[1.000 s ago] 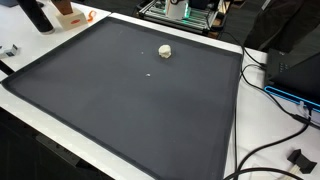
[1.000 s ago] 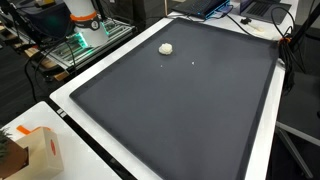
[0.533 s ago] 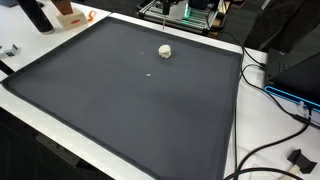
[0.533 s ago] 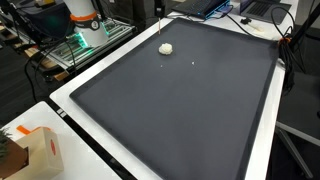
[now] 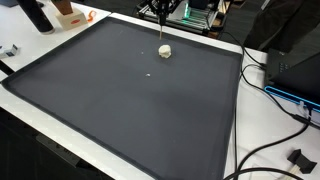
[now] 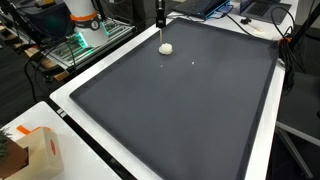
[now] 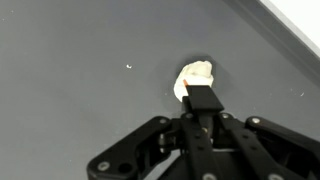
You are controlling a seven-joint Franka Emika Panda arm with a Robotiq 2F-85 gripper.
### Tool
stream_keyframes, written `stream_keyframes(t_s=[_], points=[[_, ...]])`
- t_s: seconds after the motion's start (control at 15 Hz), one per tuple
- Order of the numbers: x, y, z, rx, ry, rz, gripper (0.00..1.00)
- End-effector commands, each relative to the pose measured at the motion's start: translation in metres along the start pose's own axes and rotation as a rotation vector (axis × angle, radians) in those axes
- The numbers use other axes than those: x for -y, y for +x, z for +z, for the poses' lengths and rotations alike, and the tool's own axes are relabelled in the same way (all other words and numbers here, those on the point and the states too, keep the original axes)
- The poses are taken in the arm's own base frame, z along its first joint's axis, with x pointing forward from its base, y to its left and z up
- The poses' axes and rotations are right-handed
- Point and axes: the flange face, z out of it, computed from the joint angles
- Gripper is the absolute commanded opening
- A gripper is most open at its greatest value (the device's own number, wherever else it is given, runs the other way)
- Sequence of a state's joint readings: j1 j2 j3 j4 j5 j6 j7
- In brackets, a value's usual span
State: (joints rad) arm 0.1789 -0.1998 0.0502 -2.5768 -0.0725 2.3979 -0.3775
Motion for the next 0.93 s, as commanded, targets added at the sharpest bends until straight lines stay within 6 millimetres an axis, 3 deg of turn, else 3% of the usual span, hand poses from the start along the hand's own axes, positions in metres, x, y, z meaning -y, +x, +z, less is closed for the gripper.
stream_keyframes(t_s=[0.0, 0.87], points=[[-0.006, -0.003, 0.009, -0.036, 0.064, -0.030, 0.03], [-0.016, 0.005, 0.027, -0.099, 0.118, -0.068, 0.03]])
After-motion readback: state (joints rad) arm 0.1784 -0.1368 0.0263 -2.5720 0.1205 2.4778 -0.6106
